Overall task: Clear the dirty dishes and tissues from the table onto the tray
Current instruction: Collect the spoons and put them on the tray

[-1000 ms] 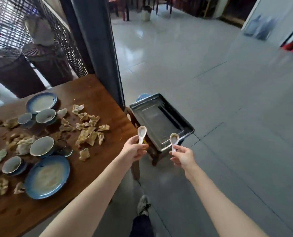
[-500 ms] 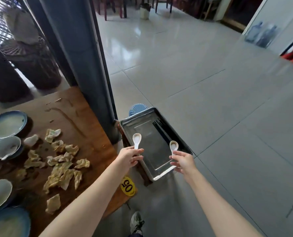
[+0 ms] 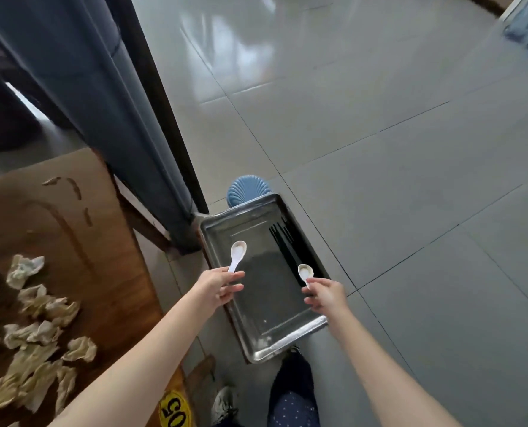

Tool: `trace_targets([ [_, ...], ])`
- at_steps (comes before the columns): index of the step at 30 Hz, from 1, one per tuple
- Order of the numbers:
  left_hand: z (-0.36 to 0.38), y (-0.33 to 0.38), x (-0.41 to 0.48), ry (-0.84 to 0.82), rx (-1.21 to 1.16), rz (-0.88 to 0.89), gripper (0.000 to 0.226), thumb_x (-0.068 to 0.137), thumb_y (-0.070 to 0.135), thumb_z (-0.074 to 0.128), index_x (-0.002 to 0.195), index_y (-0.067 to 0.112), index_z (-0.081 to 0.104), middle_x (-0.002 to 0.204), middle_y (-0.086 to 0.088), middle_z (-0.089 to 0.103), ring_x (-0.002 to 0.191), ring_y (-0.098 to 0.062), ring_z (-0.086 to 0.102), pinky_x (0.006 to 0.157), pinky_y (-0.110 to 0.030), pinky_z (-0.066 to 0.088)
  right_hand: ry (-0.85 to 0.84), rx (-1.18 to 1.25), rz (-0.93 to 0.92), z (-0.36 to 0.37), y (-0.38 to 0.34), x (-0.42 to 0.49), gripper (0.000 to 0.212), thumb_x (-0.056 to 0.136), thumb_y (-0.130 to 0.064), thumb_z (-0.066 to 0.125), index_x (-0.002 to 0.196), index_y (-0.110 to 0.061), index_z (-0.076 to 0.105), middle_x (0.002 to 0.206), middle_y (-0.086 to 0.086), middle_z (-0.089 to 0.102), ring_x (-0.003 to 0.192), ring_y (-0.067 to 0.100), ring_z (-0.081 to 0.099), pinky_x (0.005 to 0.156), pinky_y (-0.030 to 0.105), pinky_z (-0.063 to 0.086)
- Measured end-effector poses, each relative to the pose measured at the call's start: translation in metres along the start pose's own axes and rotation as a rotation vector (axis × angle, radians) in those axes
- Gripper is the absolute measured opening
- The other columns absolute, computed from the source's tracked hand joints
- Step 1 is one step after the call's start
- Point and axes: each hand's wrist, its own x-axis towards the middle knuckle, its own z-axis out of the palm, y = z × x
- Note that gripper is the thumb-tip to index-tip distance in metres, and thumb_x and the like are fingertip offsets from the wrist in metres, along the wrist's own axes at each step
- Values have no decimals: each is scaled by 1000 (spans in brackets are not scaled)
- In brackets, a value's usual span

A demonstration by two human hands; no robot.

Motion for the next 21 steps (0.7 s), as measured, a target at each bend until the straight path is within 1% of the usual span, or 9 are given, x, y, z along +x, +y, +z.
trace_targets([
  [2,11,5,25,56,-38,-17,34,93,-1,54,127,4,55,87,-2,67,64,-16,62,57,-23,37,-35,-54,15,-1,-17,36,13,92,-10,53,94,-16,64,86,7,70,59,15,58,53,25,41],
  [6,37,11,69,109,-103,-68,33,96,-1,45,127,6,53,92,-2,67,73,-18,62,55,-24,37,-100,-130,53,2,-41,105,14,92,-8,51,93,-16,62,77,5,66,56,14,55,43,18,36],
  [7,45,14,80,118,-114,-78,32,97,0,45,127,8,53,92,-1,67,73,-18,62,55,-24,37,-117,-140,66,5,-45,121,14,92,-7,50,94,-15,62,76,6,64,55,14,54,42,17,36],
  [10,69,26,119,134,-130,-83,31,99,5,42,127,10,53,91,1,67,72,-17,62,55,-23,36,-156,-175,93,20,-55,176,15,93,-6,49,95,-15,60,74,6,62,53,14,51,49,21,36],
  [12,83,34,144,144,-146,-78,31,100,5,40,127,9,52,90,1,66,69,-16,61,53,-22,35,-168,-219,104,32,-58,207,16,92,-5,48,94,-15,60,73,5,61,51,13,50,48,21,35],
  [16,105,42,189,128,-160,-58,28,101,5,39,125,9,52,89,-1,65,53,-10,62,53,-22,33,-203,-291,101,48,-50,258,18,89,-3,48,90,-15,62,70,3,62,48,12,51,39,15,34],
  [17,109,44,200,123,-157,-52,28,101,6,38,124,10,53,90,0,65,50,-8,62,53,-22,33,-206,-304,77,52,-46,270,19,88,-3,49,88,-15,63,70,1,63,50,11,53,40,14,36],
  [18,113,45,210,120,-155,-50,28,101,6,37,124,11,54,90,0,65,49,-7,62,54,-22,33,-201,-320,41,55,-42,280,19,87,-3,50,87,-17,64,71,-1,64,54,10,56,44,14,39],
  [21,124,44,235,120,-169,-55,29,102,6,36,125,12,53,90,1,65,47,-5,62,54,-23,32,-177,-361,-67,61,-27,301,22,86,-2,52,84,-21,64,78,-5,66,74,12,62,68,22,48],
])
